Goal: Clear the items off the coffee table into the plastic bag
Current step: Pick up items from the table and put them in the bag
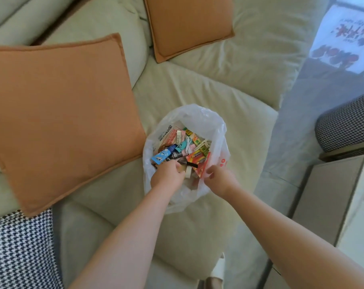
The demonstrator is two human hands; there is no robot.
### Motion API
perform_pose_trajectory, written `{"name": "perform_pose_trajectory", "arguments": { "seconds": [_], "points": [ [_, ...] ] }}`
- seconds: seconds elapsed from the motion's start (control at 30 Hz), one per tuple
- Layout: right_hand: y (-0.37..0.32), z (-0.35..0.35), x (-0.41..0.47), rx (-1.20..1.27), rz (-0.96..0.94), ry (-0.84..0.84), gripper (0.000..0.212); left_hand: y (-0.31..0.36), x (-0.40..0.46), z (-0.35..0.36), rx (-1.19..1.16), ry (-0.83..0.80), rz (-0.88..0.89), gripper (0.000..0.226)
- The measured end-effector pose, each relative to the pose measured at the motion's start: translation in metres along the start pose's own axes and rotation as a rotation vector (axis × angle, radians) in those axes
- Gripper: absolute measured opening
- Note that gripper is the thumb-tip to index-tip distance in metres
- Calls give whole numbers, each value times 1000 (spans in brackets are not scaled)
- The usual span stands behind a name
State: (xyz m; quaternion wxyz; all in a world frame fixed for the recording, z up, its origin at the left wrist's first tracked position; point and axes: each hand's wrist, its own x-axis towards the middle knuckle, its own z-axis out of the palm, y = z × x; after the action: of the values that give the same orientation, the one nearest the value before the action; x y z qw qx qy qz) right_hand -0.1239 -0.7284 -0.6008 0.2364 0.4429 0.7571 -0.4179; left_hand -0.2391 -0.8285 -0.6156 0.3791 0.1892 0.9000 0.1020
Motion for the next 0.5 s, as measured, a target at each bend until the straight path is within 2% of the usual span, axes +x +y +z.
{"name": "perform_pose_trajectory", "arguments": {
  "seconds": [0.2,0.37,0.5],
  "points": [
    [42,2,-44,-21,88,57,35,14,-41,16,288,-83,168,26],
    [91,21,-91,-114,209,169,36,24,-80,44,429,-163,310,30],
    [134,45,-135,-80,305,239,37,34,-111,84,532,-242,427,33]
  ]
}}
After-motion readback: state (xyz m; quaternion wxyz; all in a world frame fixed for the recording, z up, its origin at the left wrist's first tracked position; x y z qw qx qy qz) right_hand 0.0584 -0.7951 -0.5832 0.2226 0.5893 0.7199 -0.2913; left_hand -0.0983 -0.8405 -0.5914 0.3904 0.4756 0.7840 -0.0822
